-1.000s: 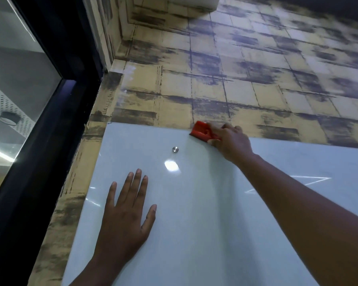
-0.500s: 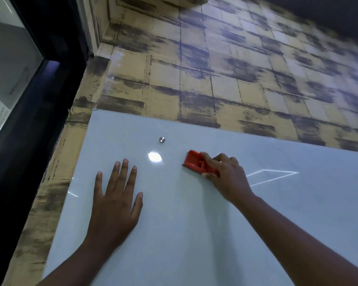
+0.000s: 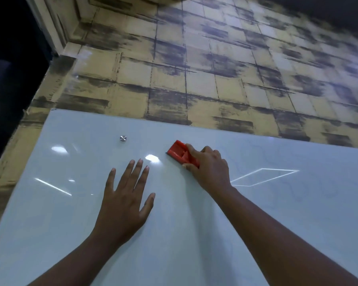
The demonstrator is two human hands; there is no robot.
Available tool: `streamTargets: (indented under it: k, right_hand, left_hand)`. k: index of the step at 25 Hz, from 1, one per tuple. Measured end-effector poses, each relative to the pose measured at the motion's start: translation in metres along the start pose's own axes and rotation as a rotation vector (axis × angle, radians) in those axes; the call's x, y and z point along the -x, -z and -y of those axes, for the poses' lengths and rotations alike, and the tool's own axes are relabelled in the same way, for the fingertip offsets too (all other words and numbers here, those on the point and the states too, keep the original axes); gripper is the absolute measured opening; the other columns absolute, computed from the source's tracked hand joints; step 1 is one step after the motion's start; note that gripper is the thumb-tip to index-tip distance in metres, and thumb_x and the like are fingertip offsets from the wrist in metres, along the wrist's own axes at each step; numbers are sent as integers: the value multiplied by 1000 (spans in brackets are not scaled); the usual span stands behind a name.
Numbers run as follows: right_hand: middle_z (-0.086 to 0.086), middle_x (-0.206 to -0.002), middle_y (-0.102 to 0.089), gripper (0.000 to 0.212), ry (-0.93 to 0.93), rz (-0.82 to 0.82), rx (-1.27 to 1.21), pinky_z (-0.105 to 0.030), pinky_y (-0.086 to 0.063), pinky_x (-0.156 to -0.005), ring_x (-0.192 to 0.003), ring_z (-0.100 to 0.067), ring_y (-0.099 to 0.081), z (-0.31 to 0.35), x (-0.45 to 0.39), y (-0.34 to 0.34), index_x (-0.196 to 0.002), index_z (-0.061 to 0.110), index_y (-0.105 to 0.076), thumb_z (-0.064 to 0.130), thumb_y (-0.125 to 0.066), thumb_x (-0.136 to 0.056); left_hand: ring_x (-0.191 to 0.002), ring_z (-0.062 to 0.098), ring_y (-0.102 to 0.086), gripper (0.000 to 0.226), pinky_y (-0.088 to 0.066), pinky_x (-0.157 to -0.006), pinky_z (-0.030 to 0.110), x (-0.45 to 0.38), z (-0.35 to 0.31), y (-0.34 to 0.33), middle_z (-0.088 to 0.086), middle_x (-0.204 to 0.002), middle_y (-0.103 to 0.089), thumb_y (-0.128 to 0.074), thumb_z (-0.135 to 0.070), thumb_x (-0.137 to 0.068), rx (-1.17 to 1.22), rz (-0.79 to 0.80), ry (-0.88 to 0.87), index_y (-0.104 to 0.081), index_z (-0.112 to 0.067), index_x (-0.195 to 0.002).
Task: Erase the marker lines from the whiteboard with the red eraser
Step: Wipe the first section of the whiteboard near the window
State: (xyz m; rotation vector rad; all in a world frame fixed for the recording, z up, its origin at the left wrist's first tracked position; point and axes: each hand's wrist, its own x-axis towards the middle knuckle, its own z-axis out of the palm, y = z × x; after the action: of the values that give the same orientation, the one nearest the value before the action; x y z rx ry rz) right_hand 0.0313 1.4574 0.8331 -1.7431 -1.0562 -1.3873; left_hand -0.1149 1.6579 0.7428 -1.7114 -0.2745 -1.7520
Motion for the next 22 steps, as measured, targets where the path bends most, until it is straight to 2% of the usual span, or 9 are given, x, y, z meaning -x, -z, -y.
streamTargets:
  k: [3, 6, 8, 10, 14, 16, 19, 22]
  right_hand:
    - [-5, -117, -55, 65, -72, -40, -12, -40, -47, -89, -114, -26, -51, -29, -27, 7, -157, 43, -31, 56, -56, -98]
    - [-5, -116, -55, 63, -137, -95, -100, -40, -45, -90, -115, -27, -51, -41, -38, 5, -154, 40, -39, 53, -59, -96]
    - [-6, -116, -54, 60, -142, -131, -129, -41, -44, -92, -115, -28, -49, -41, -38, -1, -152, 36, -43, 51, -58, -96]
    - [-8, -119, -53, 62, -92, -166, -145, -43, -45, -94, -114, -29, -49, -32, -36, -10, -153, 34, -41, 52, -58, -96]
    - [-10, -123, -52, 66, 177, -163, -133, -43, -44, -92, -114, -30, -48, 12, -19, -28, -155, 32, -35, 52, -57, -97]
    - [-9, -123, -53, 65, 247, -160, -141, -43, -42, -90, -113, -30, -48, 24, -13, -31, -154, 31, -37, 52, -57, -96]
    - [-8, -119, -53, 65, 256, -167, -132, -42, -42, -86, -112, -29, -49, 8, -16, -26, -154, 33, -37, 53, -57, -96]
    - [-8, -118, -55, 66, 167, -187, -139, -40, -48, -86, -111, -29, -51, -33, -24, -18, -154, 35, -40, 55, -57, -94]
  left_hand:
    - [-159, 31, -34, 69, -31, -123, 67, -16, -26, -16, 12, -171, -35, -31, -49, -107, -6, -13, 68, -44, -8, -161]
    - [-160, 30, -31, 70, -27, -126, 63, -13, -36, -32, 10, -174, -31, -19, -51, -111, -26, -24, 133, -38, -10, -165]
    - [-162, 28, -26, 67, -24, -128, 61, -4, -36, -38, 8, -176, -26, -23, -47, -110, -53, -29, 128, -33, -11, -166]
    - [-163, 25, -24, 66, -23, -129, 60, -3, -36, -38, 6, -177, -24, -28, -43, -109, -61, -31, 130, -31, -12, -167]
    - [-163, 24, -23, 64, -23, -129, 60, -5, -35, -38, 6, -176, -25, -29, -38, -109, -96, -13, 124, -32, -11, -167]
    - [-163, 25, -23, 64, -23, -129, 60, -3, -33, -37, 6, -176, -25, -27, -38, -109, -108, -1, 112, -31, -10, -167]
    - [-164, 23, -23, 64, -21, -130, 58, -1, -32, -37, 4, -177, -23, -28, -38, -109, -97, 0, 113, -30, -12, -168]
    - [-164, 21, -22, 64, -18, -132, 54, 0, -34, -37, 1, -177, -23, -31, -37, -108, -77, -15, 129, -29, -15, -168]
